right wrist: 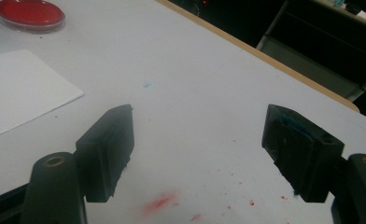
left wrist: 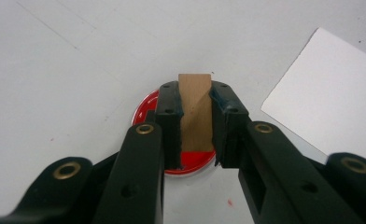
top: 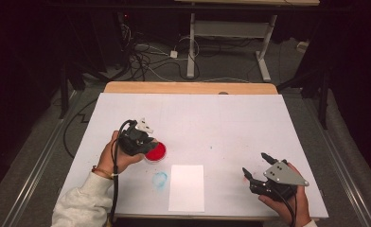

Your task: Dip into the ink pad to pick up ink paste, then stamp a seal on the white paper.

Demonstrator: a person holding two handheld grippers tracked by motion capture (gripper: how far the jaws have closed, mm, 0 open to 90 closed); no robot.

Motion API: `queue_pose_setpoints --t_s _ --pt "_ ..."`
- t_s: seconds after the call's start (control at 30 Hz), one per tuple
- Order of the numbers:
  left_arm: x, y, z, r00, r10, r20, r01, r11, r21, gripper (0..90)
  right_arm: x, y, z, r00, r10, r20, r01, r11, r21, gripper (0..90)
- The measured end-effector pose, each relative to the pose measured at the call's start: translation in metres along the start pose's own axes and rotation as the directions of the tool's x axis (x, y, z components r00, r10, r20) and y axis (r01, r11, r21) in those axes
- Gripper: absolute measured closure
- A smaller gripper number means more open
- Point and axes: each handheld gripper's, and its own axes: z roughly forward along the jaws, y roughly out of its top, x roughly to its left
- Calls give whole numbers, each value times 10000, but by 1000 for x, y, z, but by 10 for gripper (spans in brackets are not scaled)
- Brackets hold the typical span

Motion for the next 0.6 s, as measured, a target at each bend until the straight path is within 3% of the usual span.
queue_pose_setpoints --t_s 0.33,0.6 --pt "-5 1 -7 9996 77 286 -63 9988 -487 738 -1 -2 1 10000 48 6 -48 10000 40 254" --pt "-17 6 -14 9977 478 486 -442 9963 -731 738 -1 -5 0 10000 -71 17 71 9999 118 253"
